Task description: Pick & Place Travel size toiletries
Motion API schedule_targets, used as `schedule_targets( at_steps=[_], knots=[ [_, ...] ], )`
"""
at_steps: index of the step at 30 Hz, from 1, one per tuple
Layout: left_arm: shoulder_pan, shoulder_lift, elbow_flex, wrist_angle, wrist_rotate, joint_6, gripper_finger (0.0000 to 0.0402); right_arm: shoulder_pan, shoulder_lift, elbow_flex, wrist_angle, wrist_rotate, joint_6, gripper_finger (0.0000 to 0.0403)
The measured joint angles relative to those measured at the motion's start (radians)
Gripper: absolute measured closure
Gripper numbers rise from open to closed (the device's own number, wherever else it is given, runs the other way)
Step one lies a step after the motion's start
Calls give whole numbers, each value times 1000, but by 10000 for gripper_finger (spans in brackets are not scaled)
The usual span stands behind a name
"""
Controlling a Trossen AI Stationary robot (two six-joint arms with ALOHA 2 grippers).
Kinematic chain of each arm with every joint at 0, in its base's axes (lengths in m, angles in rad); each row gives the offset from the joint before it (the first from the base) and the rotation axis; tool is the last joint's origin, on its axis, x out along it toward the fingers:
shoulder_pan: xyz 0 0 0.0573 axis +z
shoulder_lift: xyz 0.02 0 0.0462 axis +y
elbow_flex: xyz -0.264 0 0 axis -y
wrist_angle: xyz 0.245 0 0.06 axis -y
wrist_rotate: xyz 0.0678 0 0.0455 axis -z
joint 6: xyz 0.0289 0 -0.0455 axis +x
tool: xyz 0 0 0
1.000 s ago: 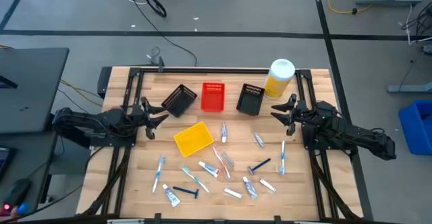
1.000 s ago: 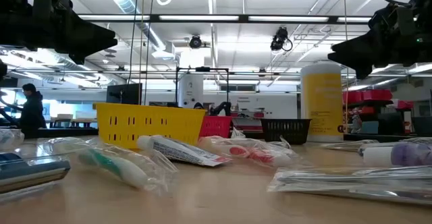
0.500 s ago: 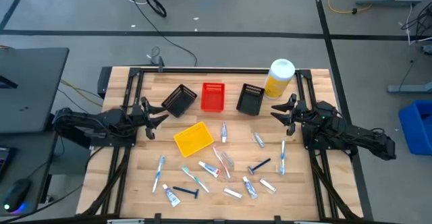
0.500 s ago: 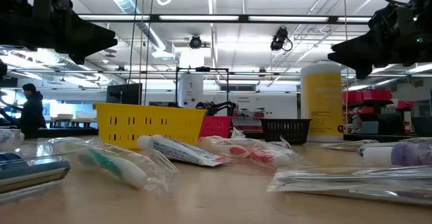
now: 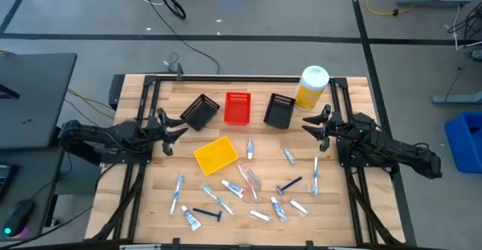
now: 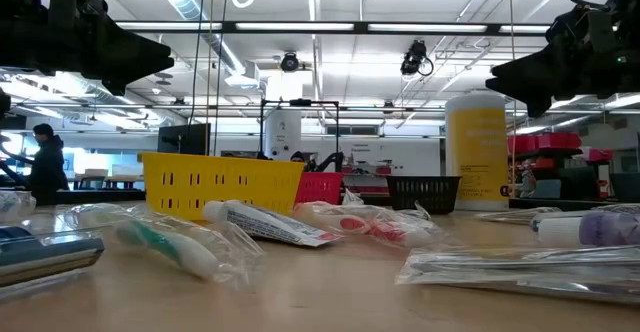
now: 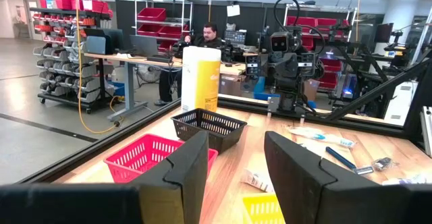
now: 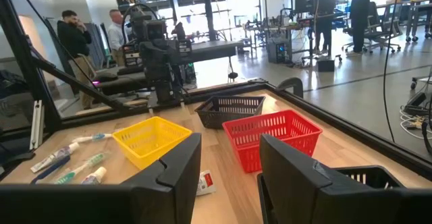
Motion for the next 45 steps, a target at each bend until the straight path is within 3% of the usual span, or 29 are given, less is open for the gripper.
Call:
schedule_targets(
  at_steps=[45],
  knots=[
    [0,0,0,42,-16,56,248,0,0,0,0,0,0,242]
  ],
)
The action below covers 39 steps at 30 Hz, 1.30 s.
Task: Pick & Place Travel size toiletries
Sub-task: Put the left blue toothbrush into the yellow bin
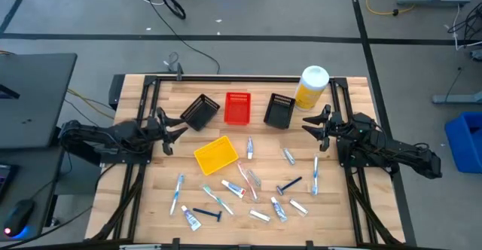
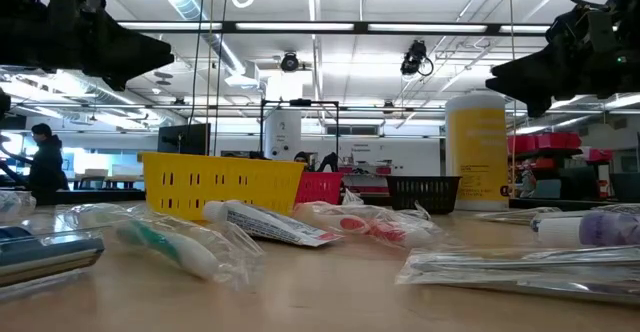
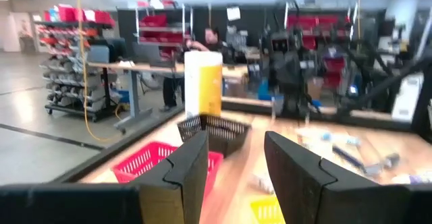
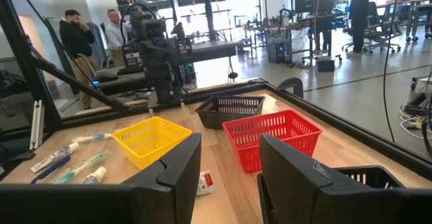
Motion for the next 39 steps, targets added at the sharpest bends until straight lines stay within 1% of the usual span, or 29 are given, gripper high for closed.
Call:
schedule_targets(
  at_steps=[4,7,11,13,15,17,20,24,27,29,34,37,39],
  knots=[
    [0,0,0,52,-13,-47,248,0,0,0,8,0,-3,242],
    [0,0,0,61,-76,-50,248,0,0,0,62,21,-27,242],
    [0,0,0,61,-113,-49,248,0,0,0,125,26,-30,242],
    [0,0,0,61,-90,-79,248,0,0,0,140,27,-58,242],
    [0,0,0,61,-37,-129,249,-1,0,0,156,27,-97,242],
    [0,0,0,56,23,-177,249,0,0,0,185,25,-88,243],
    [0,0,0,58,86,-223,249,1,-1,0,229,25,1,242],
    [0,4,13,80,87,-208,249,1,0,0,274,25,104,242],
    [0,49,57,109,93,-162,249,1,0,0,313,25,159,242],
    [0,104,97,113,104,-149,249,1,0,0,327,25,163,243],
    [-1,309,194,100,124,-164,249,-1,0,0,350,26,78,243],
    [-2,437,273,39,116,-184,249,1,16,0,350,12,59,243],
    [-2,521,342,-23,114,-201,249,4,50,0,366,-1,59,240]
  ],
)
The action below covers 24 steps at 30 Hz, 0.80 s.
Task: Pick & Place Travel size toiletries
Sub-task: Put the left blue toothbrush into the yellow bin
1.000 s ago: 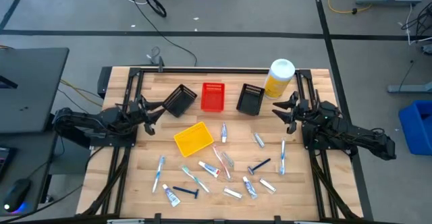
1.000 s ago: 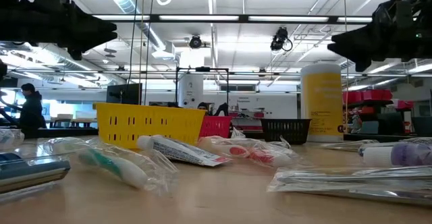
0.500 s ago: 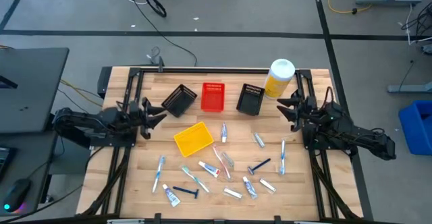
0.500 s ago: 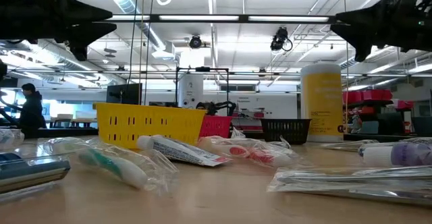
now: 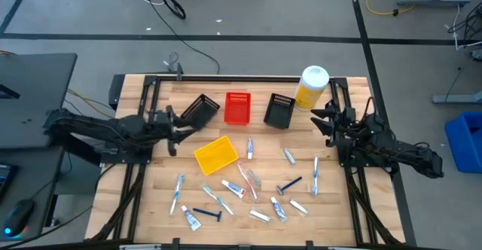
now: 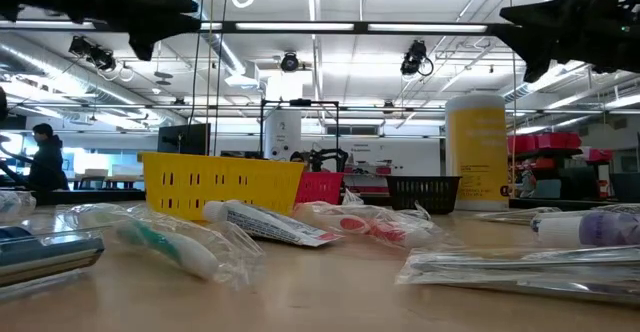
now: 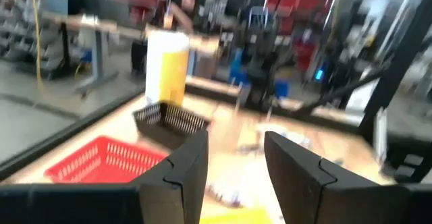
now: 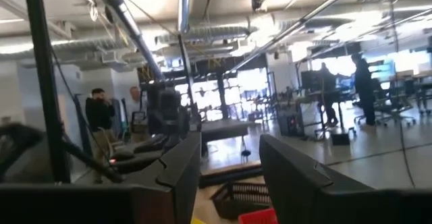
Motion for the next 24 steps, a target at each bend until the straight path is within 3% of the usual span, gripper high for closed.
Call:
schedule_targets(
  at_steps=[9,15,24],
  knots=[
    [0,257,300,-339,-32,-159,248,38,329,1,365,-55,-10,190],
    [-3,340,433,-570,140,-389,248,91,574,73,334,-54,-10,171],
    [-101,436,480,-824,163,-681,248,246,936,275,333,-53,-90,176]
  ],
)
